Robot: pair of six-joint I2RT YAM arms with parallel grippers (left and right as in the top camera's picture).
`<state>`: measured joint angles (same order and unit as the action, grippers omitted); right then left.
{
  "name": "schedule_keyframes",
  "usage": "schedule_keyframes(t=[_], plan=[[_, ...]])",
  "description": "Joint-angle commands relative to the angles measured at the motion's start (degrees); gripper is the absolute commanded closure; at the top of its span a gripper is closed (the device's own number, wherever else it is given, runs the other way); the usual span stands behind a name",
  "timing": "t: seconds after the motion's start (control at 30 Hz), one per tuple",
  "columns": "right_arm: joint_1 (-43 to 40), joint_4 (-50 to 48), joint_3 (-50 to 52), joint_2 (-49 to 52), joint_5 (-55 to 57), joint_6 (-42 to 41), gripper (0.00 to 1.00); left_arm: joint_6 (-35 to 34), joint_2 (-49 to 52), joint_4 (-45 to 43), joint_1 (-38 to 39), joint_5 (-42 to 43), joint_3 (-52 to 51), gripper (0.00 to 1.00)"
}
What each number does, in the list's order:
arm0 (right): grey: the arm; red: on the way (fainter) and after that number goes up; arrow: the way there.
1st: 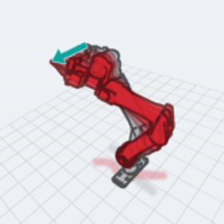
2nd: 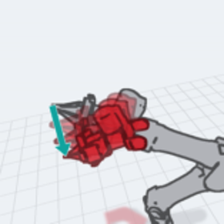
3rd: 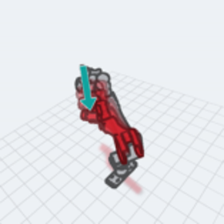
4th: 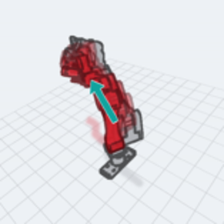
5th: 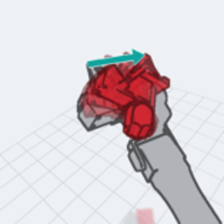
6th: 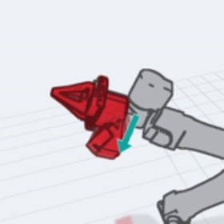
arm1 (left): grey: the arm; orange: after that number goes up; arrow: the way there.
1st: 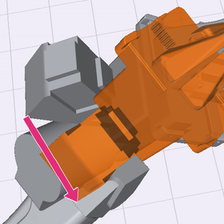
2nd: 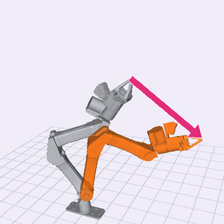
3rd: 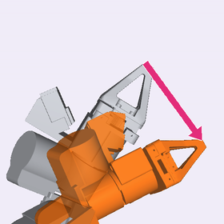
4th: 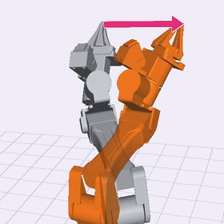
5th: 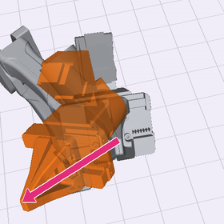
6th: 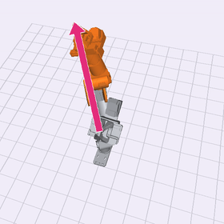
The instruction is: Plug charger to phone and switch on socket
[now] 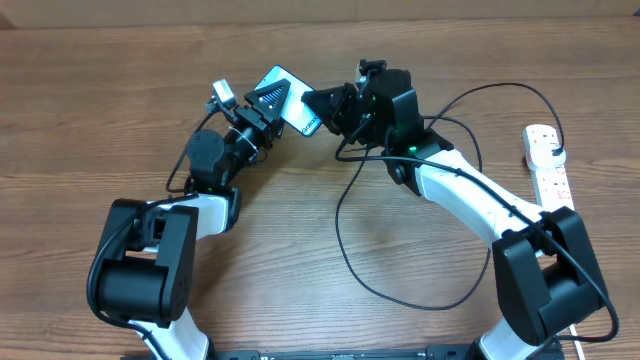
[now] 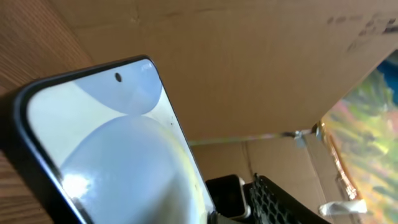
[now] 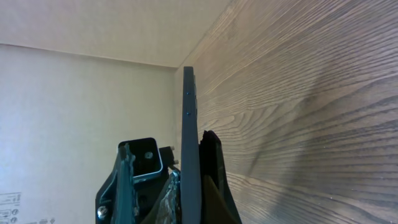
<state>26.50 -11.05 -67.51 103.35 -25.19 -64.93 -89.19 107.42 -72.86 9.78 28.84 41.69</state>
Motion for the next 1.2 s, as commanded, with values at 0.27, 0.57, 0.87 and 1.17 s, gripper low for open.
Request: schedule_keyframes(t=[0.27, 0.57, 0.87, 1.17], plan=[[2.7, 1.1, -1.1, -1.1, 1.5, 1.2, 0.96, -7.7, 0.1, -5.4, 0.8, -0.5, 1.7, 0.43], [3.5, 2.5, -1.1, -1.1, 1.7, 3.9, 0.96, -8.8, 0.1, -4.9, 0.7, 1.1, 1.7, 0.53], [3.5, 4.0, -1.1, -1.1, 1.8, 6.7, 0.92, -12.4, 0.1, -3.2, 0.7, 1.9, 1.7, 0.92], [-1.4, 7.5, -1.1, -5.2, -0.4, 16.7, 0.00, -16.2, 0.1, 1.9, -0.9, 7.8, 1.7, 0.96]])
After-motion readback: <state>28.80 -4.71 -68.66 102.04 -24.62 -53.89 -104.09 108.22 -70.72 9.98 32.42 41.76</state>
